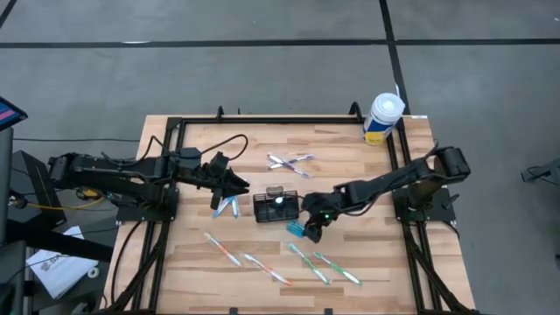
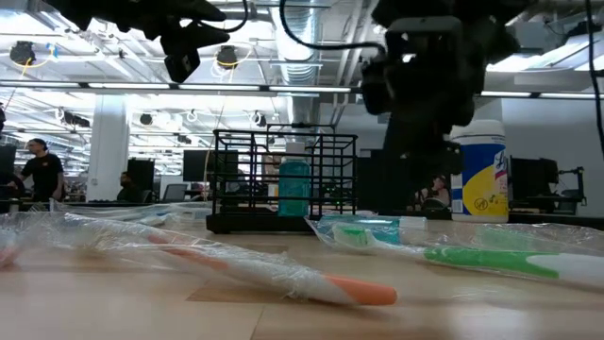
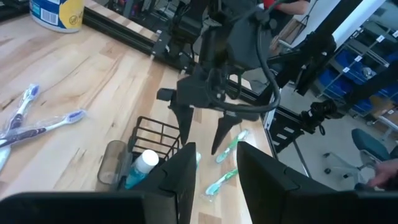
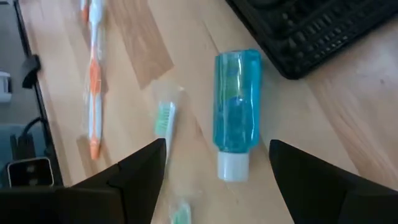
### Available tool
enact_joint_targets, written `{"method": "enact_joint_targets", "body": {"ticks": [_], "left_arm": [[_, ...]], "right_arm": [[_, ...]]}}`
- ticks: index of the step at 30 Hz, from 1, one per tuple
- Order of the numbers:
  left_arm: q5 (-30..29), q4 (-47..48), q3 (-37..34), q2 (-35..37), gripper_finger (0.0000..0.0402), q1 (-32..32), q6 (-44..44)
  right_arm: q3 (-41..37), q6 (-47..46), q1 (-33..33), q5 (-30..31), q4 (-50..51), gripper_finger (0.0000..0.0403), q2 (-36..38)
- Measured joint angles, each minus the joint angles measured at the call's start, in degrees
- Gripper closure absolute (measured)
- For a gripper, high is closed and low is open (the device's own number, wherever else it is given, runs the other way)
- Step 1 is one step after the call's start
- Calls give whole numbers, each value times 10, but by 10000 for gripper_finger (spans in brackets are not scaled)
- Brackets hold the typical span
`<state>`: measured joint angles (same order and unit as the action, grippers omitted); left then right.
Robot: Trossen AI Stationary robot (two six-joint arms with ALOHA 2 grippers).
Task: Pick & Place toothbrushing station
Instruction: Put the blue mouthwash into the mesh organizer
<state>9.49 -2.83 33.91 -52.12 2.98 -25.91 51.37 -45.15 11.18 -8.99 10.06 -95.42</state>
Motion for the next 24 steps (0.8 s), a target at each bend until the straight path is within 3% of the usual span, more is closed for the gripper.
{"method": "enact_joint_targets", "body": {"ticks": [11,24], "left_arm": [[6,7,0,0,291,0,0],[14,15,0,0,291,0,0]], "right_arm": [[1,-25,-2,12,-62,133,-33],[-54,-55,-8,30,-103,179,-33]]}}
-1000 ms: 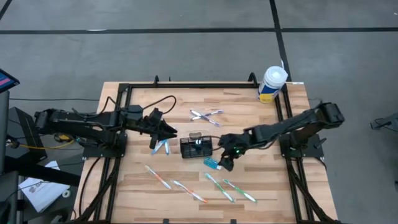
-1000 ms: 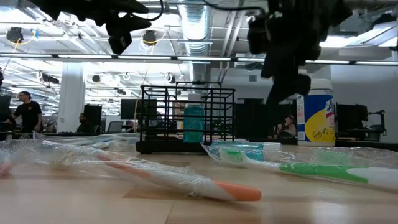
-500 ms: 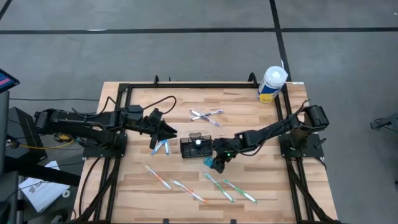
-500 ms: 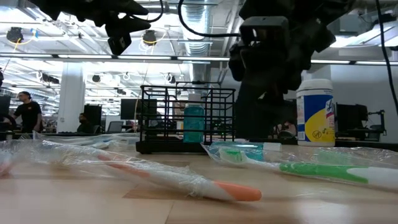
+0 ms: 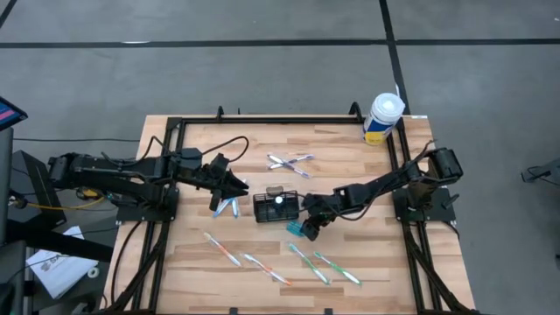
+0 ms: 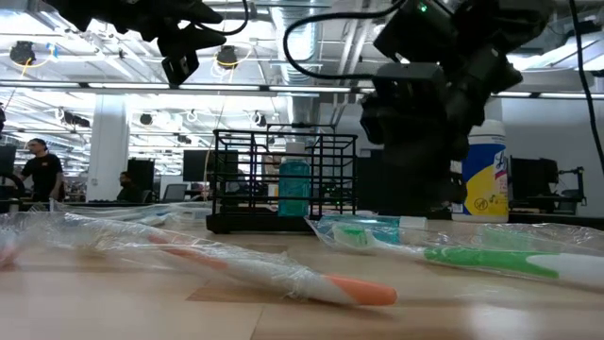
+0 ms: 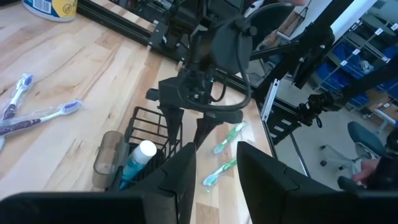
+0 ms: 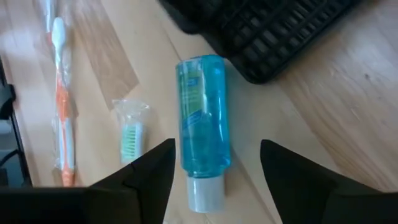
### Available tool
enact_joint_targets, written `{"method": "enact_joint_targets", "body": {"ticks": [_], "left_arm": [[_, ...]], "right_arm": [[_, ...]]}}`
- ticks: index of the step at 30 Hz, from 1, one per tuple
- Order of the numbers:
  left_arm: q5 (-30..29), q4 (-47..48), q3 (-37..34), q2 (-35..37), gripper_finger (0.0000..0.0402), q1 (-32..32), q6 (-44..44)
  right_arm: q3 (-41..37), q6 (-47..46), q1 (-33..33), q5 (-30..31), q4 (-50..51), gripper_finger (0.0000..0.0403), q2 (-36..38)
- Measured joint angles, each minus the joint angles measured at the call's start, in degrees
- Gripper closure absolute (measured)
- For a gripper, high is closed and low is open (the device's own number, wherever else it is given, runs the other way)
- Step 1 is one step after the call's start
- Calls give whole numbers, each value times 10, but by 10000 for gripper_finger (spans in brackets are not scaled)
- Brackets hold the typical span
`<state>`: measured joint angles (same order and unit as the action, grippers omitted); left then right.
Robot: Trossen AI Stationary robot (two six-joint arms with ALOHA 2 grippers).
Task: Pick & Place toothbrushing station
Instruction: Put the blue mouthwash into the mesh organizer
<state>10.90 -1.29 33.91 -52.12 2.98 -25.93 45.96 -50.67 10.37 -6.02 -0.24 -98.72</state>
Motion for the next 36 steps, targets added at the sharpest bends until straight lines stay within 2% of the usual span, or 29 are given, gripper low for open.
{"method": "enact_joint_targets", "body": {"ticks": [6,13,17,24,32,36], "left_arm": [[1,0,0,0,291,0,0],[7,0,0,0,291,0,0],[7,0,0,0,291,0,0],[16,0,0,0,291,0,4],[20,0,0,0,291,0,12],[27,1,0,0,291,0,17]], "right_arm": [[-20,-19,0,-1,-51,180,0],[-21,-19,8,-2,-35,179,0],[-22,-14,16,-26,-4,177,2],[-24,-25,23,-64,-21,175,5],[-24,-37,35,-58,-19,181,4],[-24,-51,35,-29,-14,198,4]]}}
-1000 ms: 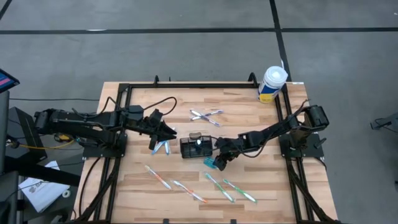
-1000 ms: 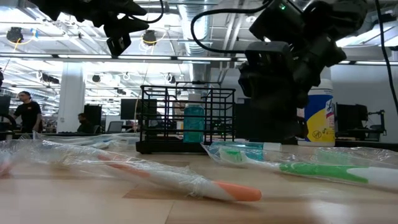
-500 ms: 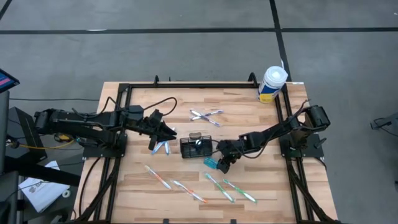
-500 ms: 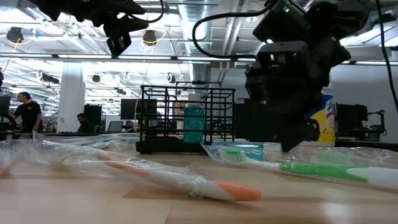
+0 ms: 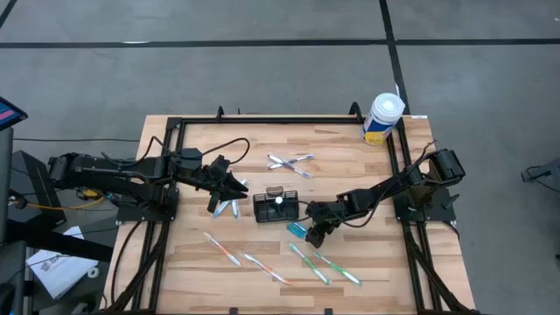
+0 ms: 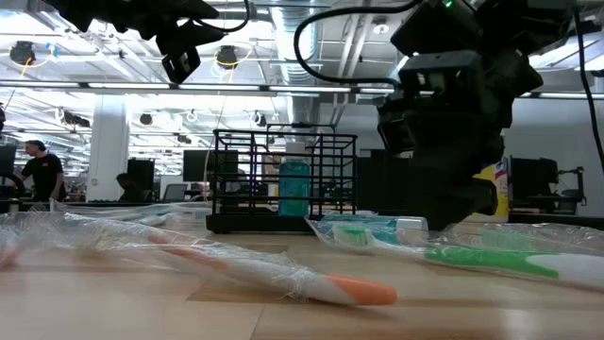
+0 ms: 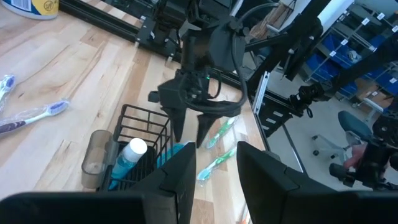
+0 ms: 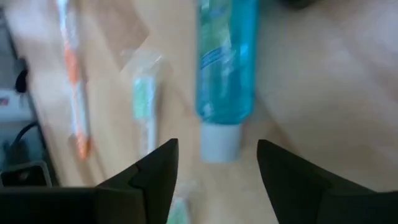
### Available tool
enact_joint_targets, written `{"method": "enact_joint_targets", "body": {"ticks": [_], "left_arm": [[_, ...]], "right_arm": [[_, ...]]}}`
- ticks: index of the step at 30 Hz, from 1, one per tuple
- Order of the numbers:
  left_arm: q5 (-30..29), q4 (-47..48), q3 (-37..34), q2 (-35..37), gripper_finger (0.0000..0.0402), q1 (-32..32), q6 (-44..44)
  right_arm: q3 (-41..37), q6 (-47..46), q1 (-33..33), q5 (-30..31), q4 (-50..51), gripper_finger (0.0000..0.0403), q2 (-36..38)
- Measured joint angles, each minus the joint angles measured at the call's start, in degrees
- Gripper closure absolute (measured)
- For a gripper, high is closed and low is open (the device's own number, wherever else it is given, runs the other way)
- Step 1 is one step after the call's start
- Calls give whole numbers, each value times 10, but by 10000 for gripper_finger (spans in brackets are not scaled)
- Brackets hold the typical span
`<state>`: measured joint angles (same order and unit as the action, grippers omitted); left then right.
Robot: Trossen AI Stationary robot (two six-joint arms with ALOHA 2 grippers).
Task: Pick & Place toothbrushing station
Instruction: Put the blue mouthwash into the mesh organizer
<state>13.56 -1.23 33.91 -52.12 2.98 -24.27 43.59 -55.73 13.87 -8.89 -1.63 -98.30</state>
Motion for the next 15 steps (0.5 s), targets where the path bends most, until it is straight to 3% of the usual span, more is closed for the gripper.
{"method": "enact_joint_targets", "body": {"ticks": [3,10,15], "left_arm": [[0,0,0,0,291,0,0],[0,1,0,0,291,0,0],[0,3,0,0,291,0,0]], "right_arm": [[0,-4,-1,15,8,235,0],[2,6,-13,9,0,373,1],[-2,8,-24,-6,16,402,-2]]}}
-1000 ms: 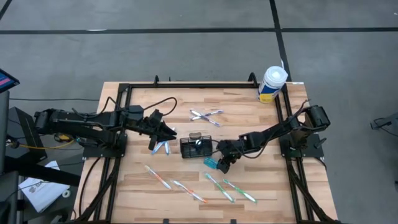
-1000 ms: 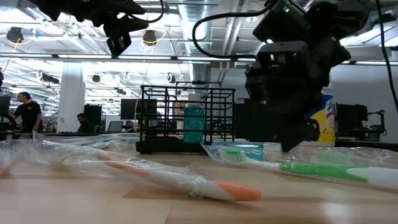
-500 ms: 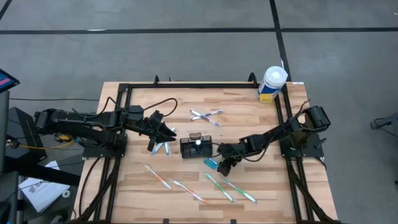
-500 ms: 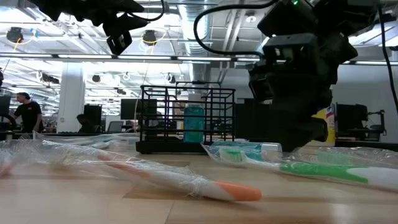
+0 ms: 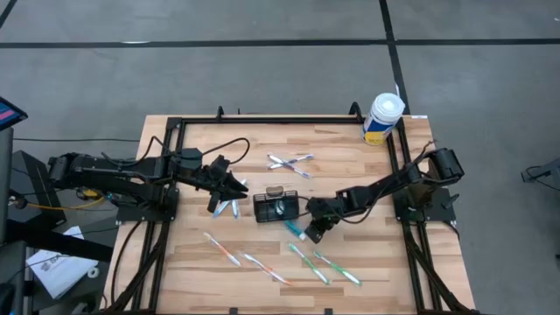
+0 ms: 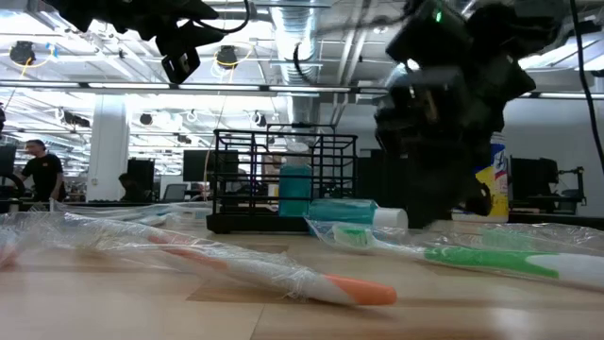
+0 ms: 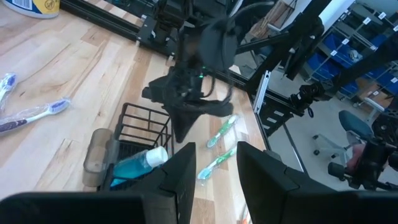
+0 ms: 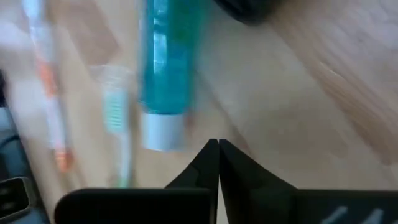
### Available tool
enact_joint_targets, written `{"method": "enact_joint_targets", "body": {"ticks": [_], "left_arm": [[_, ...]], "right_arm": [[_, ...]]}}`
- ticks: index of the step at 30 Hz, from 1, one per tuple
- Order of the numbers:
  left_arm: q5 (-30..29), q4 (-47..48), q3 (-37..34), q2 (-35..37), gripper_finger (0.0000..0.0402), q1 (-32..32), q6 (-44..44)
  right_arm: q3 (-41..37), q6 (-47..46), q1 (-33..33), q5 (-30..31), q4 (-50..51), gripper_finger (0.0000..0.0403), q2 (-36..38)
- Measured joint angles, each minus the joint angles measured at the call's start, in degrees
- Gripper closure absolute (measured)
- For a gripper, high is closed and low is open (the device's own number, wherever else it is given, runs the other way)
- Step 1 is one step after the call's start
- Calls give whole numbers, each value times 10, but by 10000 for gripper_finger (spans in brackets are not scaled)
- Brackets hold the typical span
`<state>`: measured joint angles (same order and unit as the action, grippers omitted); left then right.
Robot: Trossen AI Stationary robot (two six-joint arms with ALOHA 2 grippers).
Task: Pick & Place toothbrushing station
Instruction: Put the blue mouthwash into the mesh organizer
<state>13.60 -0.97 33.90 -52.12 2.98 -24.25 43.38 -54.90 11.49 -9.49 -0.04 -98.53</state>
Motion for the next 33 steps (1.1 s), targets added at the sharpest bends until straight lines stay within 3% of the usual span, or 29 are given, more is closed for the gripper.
{"method": "enact_joint_targets", "body": {"ticks": [5,9,14,20,25,28,33], "left_arm": [[0,0,0,0,291,0,0],[-1,0,0,0,291,0,3],[-2,-27,0,0,291,0,29],[-4,-60,0,0,291,26,30],[-5,-66,0,0,291,42,30],[-1,-67,0,0,291,47,30],[-1,-68,0,0,291,49,30]], "right_arm": [[2,3,2,-42,-14,403,1],[2,-17,15,-40,-27,403,1],[2,-38,28,-39,-132,389,25],[3,-48,24,-6,-142,327,92],[3,18,-1,6,-32,258,137],[3,65,-18,6,30,217,137],[2,132,-49,-30,23,171,100]]}}
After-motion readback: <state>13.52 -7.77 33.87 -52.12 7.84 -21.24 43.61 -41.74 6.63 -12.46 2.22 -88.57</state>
